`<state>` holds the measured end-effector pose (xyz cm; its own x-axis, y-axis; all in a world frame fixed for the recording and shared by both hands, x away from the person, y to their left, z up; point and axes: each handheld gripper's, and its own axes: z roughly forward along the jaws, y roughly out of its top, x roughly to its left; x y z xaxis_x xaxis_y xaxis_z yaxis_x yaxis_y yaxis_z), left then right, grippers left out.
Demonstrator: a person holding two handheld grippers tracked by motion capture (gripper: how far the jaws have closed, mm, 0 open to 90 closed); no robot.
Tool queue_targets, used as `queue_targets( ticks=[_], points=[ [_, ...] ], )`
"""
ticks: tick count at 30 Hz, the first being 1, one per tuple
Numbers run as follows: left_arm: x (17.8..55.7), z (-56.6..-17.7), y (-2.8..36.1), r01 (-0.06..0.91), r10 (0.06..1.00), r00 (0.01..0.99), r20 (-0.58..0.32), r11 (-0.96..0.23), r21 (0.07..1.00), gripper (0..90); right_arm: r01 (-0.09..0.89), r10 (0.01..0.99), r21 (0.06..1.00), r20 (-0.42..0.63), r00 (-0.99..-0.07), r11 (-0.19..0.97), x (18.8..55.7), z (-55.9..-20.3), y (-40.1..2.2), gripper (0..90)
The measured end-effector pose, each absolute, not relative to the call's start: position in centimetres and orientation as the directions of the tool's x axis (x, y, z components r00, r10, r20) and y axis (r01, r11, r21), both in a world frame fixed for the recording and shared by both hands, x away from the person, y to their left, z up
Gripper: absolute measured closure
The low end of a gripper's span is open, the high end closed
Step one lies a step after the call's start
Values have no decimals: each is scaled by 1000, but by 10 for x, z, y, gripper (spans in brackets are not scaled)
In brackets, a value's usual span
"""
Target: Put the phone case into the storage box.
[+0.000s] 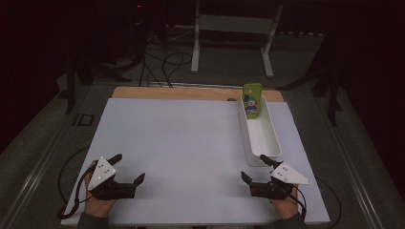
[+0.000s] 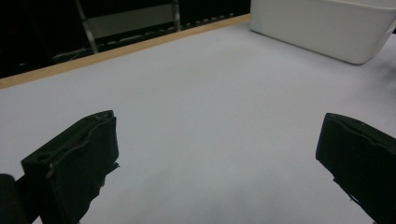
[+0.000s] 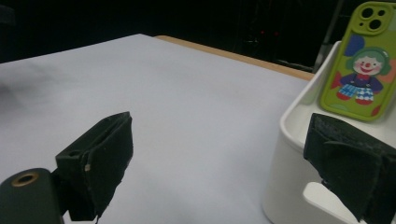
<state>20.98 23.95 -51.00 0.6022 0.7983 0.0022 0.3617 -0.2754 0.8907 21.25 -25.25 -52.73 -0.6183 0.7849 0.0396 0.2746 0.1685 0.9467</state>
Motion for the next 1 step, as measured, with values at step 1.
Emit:
queue_targets(
  ticks=[1],
  points=[
    [210, -510, 240, 362, 798, 602, 2, -275, 891, 0, 275, 785, 947, 40, -618, 169, 213, -527, -252, 81]
  ],
)
